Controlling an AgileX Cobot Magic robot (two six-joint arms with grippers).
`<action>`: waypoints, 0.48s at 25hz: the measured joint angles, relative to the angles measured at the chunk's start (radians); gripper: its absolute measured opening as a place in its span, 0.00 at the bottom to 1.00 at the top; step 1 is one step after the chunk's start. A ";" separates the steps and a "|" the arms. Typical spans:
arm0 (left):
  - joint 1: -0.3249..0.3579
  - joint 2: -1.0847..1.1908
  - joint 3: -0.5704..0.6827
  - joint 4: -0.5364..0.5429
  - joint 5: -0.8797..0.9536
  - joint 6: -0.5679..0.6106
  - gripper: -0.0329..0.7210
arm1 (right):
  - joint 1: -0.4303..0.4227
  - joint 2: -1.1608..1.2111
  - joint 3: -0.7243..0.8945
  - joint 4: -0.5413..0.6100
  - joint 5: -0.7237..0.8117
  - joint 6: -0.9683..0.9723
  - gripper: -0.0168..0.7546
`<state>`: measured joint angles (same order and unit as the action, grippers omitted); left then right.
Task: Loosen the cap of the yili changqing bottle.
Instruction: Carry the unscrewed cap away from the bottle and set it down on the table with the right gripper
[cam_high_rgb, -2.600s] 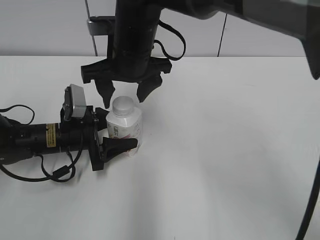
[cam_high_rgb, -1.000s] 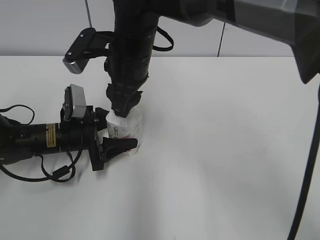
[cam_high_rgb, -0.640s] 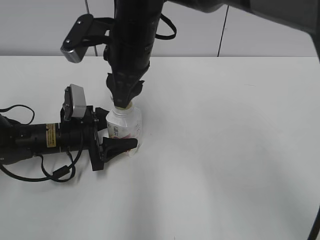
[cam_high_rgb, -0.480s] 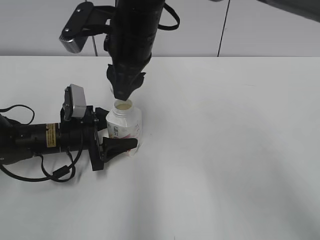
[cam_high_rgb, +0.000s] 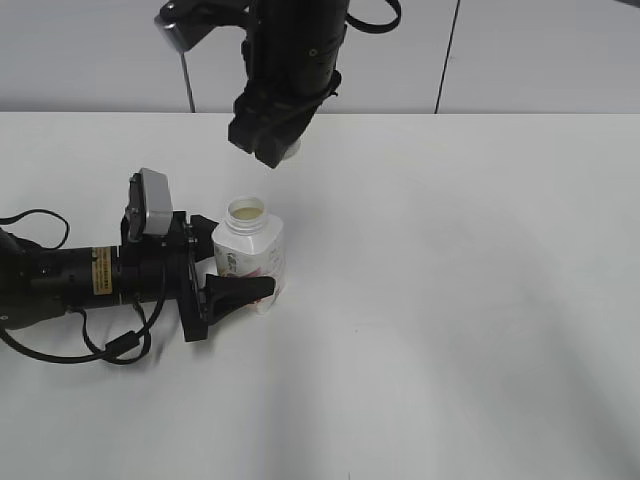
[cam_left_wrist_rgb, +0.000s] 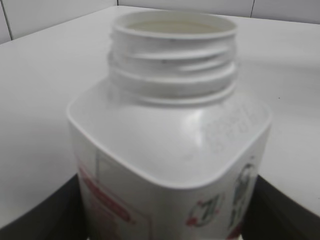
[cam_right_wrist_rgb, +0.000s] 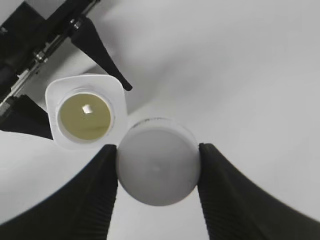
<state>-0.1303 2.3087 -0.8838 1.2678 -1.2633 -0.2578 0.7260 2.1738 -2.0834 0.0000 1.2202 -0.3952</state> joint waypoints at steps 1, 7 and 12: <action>0.000 0.000 0.000 0.000 0.000 0.000 0.70 | -0.018 -0.005 0.001 0.022 0.000 0.018 0.53; 0.000 0.000 0.000 0.000 0.001 0.000 0.70 | -0.117 -0.055 0.033 0.066 0.000 0.161 0.53; 0.000 0.000 0.000 0.000 0.001 0.000 0.70 | -0.215 -0.117 0.164 0.067 0.000 0.247 0.53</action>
<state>-0.1303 2.3087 -0.8838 1.2678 -1.2625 -0.2578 0.5112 2.0570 -1.9192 0.0669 1.2202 -0.1480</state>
